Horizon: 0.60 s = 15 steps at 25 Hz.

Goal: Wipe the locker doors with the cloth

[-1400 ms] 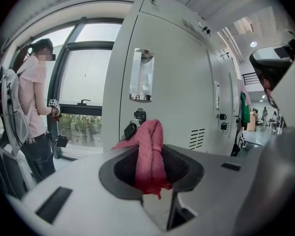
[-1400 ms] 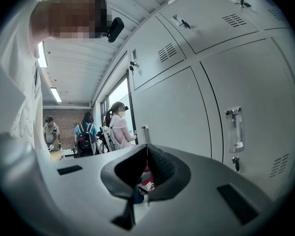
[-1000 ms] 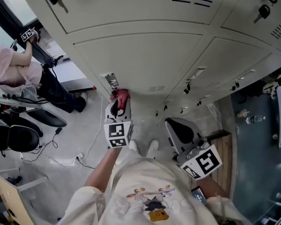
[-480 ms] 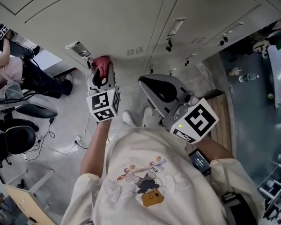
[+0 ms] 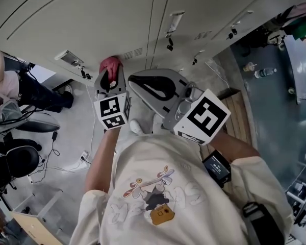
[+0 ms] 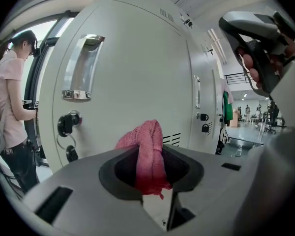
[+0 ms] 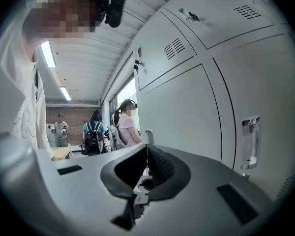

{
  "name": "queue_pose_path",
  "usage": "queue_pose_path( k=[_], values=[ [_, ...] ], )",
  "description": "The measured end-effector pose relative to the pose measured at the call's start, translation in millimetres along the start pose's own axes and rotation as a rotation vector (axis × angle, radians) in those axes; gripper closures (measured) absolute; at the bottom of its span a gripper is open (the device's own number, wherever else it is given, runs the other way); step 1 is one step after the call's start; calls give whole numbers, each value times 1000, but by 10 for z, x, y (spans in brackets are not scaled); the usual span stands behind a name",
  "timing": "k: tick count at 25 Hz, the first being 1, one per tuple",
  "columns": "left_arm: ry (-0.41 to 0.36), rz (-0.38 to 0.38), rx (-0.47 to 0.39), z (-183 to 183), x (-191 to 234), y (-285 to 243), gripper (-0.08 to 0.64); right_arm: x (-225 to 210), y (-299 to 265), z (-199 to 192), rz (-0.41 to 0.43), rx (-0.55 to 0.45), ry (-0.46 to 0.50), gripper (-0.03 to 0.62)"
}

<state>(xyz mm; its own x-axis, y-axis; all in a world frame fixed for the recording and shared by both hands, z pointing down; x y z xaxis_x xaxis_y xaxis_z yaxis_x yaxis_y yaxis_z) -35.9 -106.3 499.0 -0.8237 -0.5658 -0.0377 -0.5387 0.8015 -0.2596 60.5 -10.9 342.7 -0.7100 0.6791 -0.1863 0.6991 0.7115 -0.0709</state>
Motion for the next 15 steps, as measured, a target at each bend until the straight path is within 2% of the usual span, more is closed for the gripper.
queue_pose_path(
  k=[15],
  values=[
    [-27, -122, -38, 307, -617, -344, 451, -2, 87, 70, 5, -4, 6, 586]
  ],
)
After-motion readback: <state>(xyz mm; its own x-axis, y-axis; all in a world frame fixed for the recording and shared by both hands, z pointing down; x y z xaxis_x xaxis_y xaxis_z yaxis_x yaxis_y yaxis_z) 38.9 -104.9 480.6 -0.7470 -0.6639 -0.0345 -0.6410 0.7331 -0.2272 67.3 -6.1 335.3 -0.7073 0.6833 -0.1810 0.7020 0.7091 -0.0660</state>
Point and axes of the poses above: the fingertips, and each gripper's own axes: y backward along the fingers, x to its left, z out of its top, the point moved 6 cm from there along y, backward along the fingers, and after that the axes turned 4 degrees about -y, right-handed, at the moved point
